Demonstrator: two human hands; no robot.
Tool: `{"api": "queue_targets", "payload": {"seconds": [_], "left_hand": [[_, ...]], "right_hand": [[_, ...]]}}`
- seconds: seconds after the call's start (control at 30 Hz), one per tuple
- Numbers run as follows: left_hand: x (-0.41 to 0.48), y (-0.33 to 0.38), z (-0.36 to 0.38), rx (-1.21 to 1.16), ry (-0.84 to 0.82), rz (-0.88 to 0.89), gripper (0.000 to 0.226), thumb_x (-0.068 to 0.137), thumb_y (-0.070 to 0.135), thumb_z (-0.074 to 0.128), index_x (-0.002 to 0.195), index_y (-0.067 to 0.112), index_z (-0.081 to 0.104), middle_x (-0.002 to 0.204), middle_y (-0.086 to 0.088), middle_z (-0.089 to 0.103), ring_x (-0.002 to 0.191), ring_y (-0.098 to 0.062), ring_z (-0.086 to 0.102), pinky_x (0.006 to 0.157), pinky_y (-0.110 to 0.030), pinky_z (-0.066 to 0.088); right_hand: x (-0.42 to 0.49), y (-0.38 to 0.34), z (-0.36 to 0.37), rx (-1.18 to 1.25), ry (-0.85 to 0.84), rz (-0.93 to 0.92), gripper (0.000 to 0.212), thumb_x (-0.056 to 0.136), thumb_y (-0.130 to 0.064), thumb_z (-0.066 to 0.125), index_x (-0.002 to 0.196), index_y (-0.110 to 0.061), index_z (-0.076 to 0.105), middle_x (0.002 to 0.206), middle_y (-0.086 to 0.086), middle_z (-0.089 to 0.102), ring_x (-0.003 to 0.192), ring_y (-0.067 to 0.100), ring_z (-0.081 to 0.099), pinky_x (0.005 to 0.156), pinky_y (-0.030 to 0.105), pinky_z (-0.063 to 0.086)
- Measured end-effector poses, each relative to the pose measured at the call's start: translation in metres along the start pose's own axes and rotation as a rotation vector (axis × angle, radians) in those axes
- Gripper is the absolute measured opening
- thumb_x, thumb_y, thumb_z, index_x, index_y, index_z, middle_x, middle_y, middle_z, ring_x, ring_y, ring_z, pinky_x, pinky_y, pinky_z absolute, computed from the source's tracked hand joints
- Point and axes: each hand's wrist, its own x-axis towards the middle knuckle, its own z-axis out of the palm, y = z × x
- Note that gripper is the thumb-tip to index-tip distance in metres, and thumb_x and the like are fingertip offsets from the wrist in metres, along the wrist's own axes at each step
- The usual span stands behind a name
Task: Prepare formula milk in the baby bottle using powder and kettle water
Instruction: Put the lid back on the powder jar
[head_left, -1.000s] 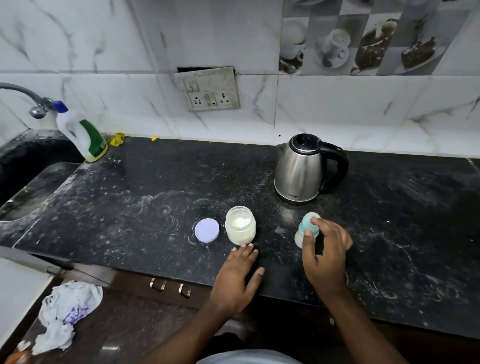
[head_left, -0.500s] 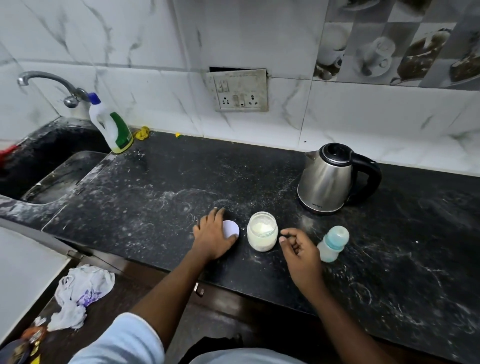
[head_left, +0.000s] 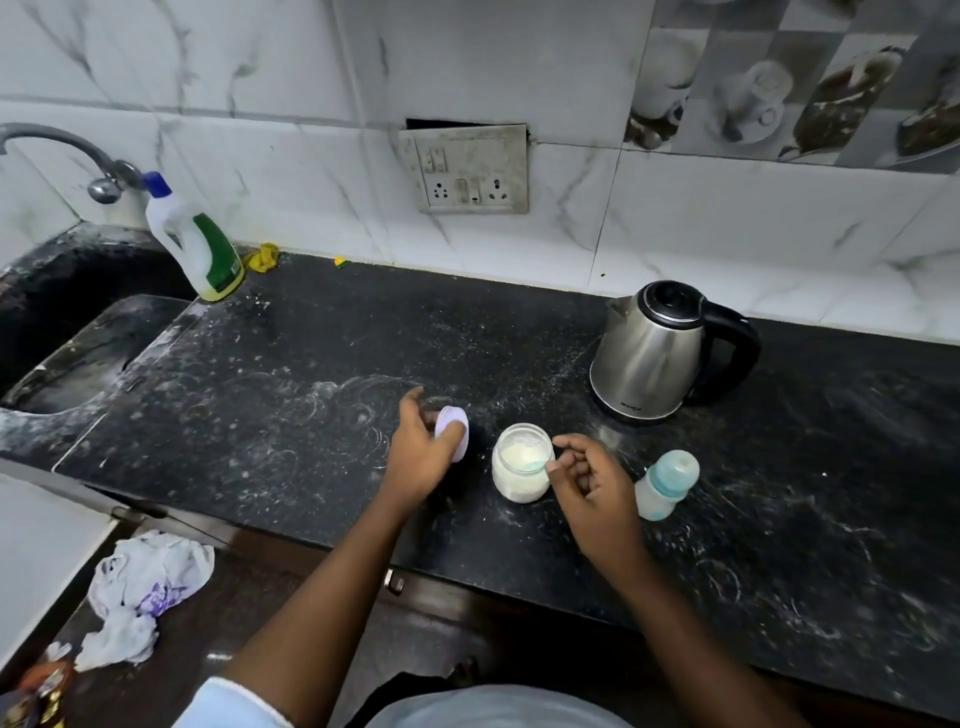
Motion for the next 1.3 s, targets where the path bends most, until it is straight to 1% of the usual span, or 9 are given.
{"api": "queue_targets", "payload": {"seconds": [0.07,0.2,0.27,0.57,0.7,0.83,0.93,1.07,1.3], "left_hand": [[-0.002,0.021,0.003,-0.28,-0.041,-0.04,0.083,0.095,0.029,0.073,0.164,0.018,0.027,0.107,0.003,0.066,0.099,-0.02,0.069,0.088,-0.038,0.056],[-0.008,0.067,0.008,-0.517,-0.287,-0.032,0.078,0.082,0.026,0.068,0.153,0.032,0.036,0.128,-0.006,0.066,0.088,-0.009,0.072,0.069,-0.029,0.059],[-0.011,0.082,0.014,-0.546,-0.398,-0.014,0.075,0.083,0.024,0.066,0.151,0.033,0.039,0.126,-0.006,0.069,0.087,-0.008,0.075,0.07,-0.029,0.06],[-0.015,0.085,0.028,-0.616,-0.577,-0.119,0.082,0.084,0.018,0.065,0.159,0.025,0.031,0.112,-0.009,0.078,0.105,-0.031,0.069,0.078,-0.036,0.053],[-0.014,0.079,0.022,-0.613,-0.626,-0.133,0.074,0.087,0.021,0.069,0.154,0.024,0.041,0.126,-0.011,0.072,0.113,-0.036,0.066,0.085,-0.042,0.054],[-0.002,0.063,0.014,-0.449,-0.398,-0.008,0.034,0.103,0.007,0.054,0.134,0.021,0.057,0.129,-0.008,0.07,0.096,-0.019,0.07,0.076,-0.029,0.054],[0.004,0.031,0.005,-0.066,-0.3,0.057,0.049,0.094,-0.018,0.05,0.127,0.016,0.059,0.129,-0.006,0.066,0.119,-0.026,0.061,0.091,-0.033,0.054],[-0.006,0.002,0.011,0.257,-0.563,0.137,0.088,0.078,0.003,0.081,0.158,0.008,0.044,0.157,-0.009,0.053,0.147,-0.024,0.051,0.127,-0.042,0.039],[-0.017,-0.012,0.036,0.073,-0.471,0.247,0.082,0.067,0.029,0.104,0.139,0.03,0.065,0.129,0.008,0.072,0.122,-0.001,0.065,0.103,-0.019,0.052]], "right_hand": [[0.008,-0.012,0.0,-0.039,-0.063,-0.029,0.044,0.091,-0.01,0.077,0.12,-0.041,0.066,0.104,-0.004,0.066,0.084,0.014,0.063,0.072,0.036,0.055],[0.028,-0.031,-0.005,-0.157,-0.309,-0.08,0.073,0.087,-0.043,0.078,0.149,-0.051,0.042,0.148,-0.017,0.045,0.131,0.008,0.052,0.098,0.017,0.045],[0.04,-0.038,-0.008,-0.17,-0.393,-0.098,0.085,0.087,-0.046,0.079,0.157,-0.051,0.031,0.16,-0.019,0.033,0.146,0.01,0.04,0.109,0.03,0.045],[0.063,-0.049,-0.029,0.027,-0.544,0.024,0.08,0.085,-0.032,0.086,0.153,-0.044,0.045,0.143,-0.007,0.053,0.127,0.012,0.062,0.101,0.039,0.058],[0.068,-0.049,-0.035,0.024,-0.602,0.054,0.076,0.085,-0.019,0.087,0.149,-0.039,0.052,0.145,-0.003,0.054,0.126,0.012,0.063,0.099,0.034,0.057],[0.076,-0.047,-0.034,-0.431,-0.534,-0.041,0.08,0.083,-0.034,0.086,0.151,-0.046,0.045,0.143,-0.009,0.045,0.13,0.009,0.05,0.103,0.031,0.047],[0.08,-0.039,-0.03,-0.773,-0.656,-0.088,0.088,0.081,-0.034,0.085,0.155,-0.043,0.039,0.144,-0.007,0.039,0.129,0.02,0.042,0.105,0.043,0.044],[0.082,-0.03,-0.017,-0.857,-0.764,-0.101,0.089,0.078,-0.026,0.085,0.153,-0.045,0.04,0.143,-0.009,0.037,0.124,0.023,0.041,0.103,0.044,0.046],[0.088,-0.02,0.001,-0.9,-0.828,-0.181,0.088,0.078,-0.019,0.082,0.149,-0.049,0.04,0.148,-0.012,0.036,0.125,0.019,0.04,0.095,0.041,0.051]]}}
